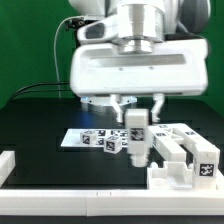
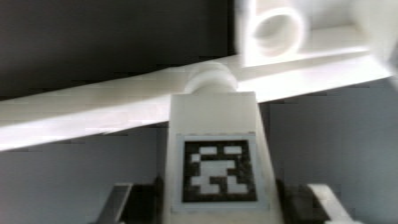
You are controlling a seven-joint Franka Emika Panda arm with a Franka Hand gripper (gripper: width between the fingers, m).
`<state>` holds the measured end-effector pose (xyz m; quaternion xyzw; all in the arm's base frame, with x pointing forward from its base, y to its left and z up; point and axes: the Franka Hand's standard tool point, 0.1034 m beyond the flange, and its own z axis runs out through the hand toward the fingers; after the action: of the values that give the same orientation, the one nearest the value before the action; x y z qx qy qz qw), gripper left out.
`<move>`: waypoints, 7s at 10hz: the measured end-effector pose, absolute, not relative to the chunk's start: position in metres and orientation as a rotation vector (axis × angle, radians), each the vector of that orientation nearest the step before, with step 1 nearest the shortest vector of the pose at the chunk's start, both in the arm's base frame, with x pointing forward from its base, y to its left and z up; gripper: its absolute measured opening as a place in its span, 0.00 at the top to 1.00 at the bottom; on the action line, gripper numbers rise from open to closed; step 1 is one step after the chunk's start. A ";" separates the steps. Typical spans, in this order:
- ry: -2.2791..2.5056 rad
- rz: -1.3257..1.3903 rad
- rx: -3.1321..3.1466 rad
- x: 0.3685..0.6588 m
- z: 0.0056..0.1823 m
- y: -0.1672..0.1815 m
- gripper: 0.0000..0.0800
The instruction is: Assemble chair
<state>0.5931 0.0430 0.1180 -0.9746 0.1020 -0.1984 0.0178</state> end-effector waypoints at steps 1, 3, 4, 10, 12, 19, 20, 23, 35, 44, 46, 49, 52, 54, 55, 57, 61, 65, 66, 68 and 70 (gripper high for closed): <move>0.275 -0.647 -3.028 0.596 0.118 0.053 0.64; 0.272 -0.641 -3.033 0.595 0.116 0.049 0.64; 0.270 -0.640 -3.033 0.594 0.116 0.050 0.64; 0.181 -0.624 -3.064 0.600 0.098 0.054 0.64; 0.174 -0.640 -3.065 0.600 0.092 0.056 0.64; 0.156 -0.652 -3.079 0.596 0.076 0.053 0.64; 0.154 -0.652 -3.081 0.595 0.073 0.053 0.64; 0.148 -0.722 -3.071 0.596 0.072 0.053 0.64; 0.334 -0.170 -3.100 0.606 0.078 0.053 0.34; 1.858 -0.106 -2.352 0.606 0.076 0.051 0.65; 1.984 -0.077 -2.236 0.606 0.077 0.051 0.64; 1.769 -0.107 -2.416 0.606 0.076 0.055 0.50; 1.089 -0.081 -2.834 0.605 0.079 0.069 0.20; 0.888 -0.103 -2.907 0.607 0.080 0.067 0.19; 0.683 -0.119 -2.973 0.607 0.079 0.063 0.19; 0.271 -0.150 -3.056 0.610 0.079 0.044 0.19; 0.373 -0.145 -3.039 0.610 0.079 0.042 0.44; 0.932 -0.122 -2.901 0.610 0.079 0.043 0.65; 1.115 -0.116 -2.833 0.611 0.080 0.042 0.65; 1.617 -0.092 -2.555 0.611 0.081 0.044 0.65; 2.007 -0.021 -2.208 0.609 0.079 0.040 0.65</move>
Offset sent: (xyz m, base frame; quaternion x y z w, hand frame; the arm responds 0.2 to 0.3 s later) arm 0.0000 0.0000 0.0000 0.0000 0.0000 0.0000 1.0000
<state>0.6087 0.0400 0.0791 -0.7377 0.6705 -0.0069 0.0788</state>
